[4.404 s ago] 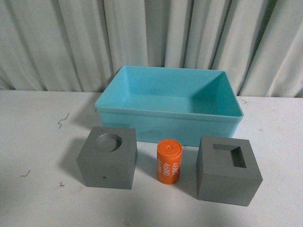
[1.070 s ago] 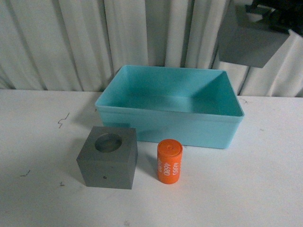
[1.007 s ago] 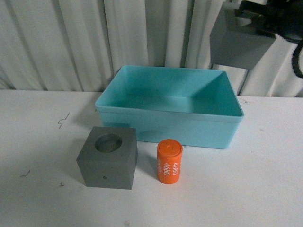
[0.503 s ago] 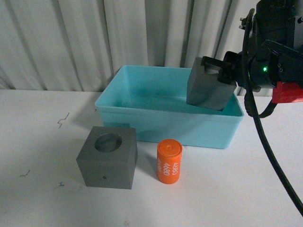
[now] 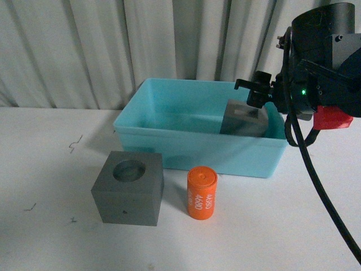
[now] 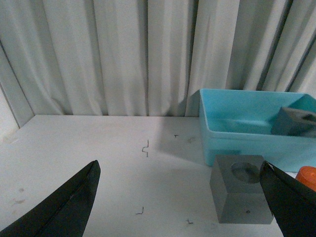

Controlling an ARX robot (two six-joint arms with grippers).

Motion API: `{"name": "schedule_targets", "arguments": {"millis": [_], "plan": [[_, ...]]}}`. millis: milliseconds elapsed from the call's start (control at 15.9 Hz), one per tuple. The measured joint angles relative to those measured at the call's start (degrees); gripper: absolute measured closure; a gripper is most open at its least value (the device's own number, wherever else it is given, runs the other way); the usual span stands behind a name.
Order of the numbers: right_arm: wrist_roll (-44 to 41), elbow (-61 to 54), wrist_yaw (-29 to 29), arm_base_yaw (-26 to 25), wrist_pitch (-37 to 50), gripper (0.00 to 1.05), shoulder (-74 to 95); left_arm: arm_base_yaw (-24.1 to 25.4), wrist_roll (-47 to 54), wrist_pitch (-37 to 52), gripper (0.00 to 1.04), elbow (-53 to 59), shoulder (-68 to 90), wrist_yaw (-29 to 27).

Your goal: Place gray and orange parts in blue box

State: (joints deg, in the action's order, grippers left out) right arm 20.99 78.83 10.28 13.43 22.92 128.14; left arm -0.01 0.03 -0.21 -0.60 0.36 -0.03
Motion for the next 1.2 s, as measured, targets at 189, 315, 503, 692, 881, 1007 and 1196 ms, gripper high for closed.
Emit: {"name": "schedule_targets", "arguments": {"millis": [189,315,503,692,881,1007,1196], "plan": [[-0.02,-4.79,1.92,-0.98,3.21,0.21,-4.42,0.00,-0.02,-0.02,0.07,0.00,0.00,-0.02],[-0.04,-11.13,1.49,-2.86,6.80,0.05,-11.78,0.00,0.00,0.02,0.07,0.00,0.00,-0.02],[1.27,-25.83,-0.39,-9.11,6.10,0.06,-32.41,0.00,0.00,0.00,0.07,0.00,0.00,0.00],[4.22,-44.02,-2.40,-16.20,-3.82,0.06,-52.76,0.00,0.00,0.00,0.07,0.00,0.00,0.00],[-1.73,-62.07,-11.52,-18.82,9.97,0.23,-69.42,0.00,0.00,0.02,0.07,0.00,0.00,0.00],[-11.85,-69.20,-14.88,-17.70,19.04,0.39,-71.56,0.00,0.00,-0.02,0.07,0.00,0.00,0.00],[-18.16,-70.77,-10.51,-14.01,20.46,0.65,-77.50,0.00,-0.02,-0.02,0.07,0.00,0.00,0.00]]}}
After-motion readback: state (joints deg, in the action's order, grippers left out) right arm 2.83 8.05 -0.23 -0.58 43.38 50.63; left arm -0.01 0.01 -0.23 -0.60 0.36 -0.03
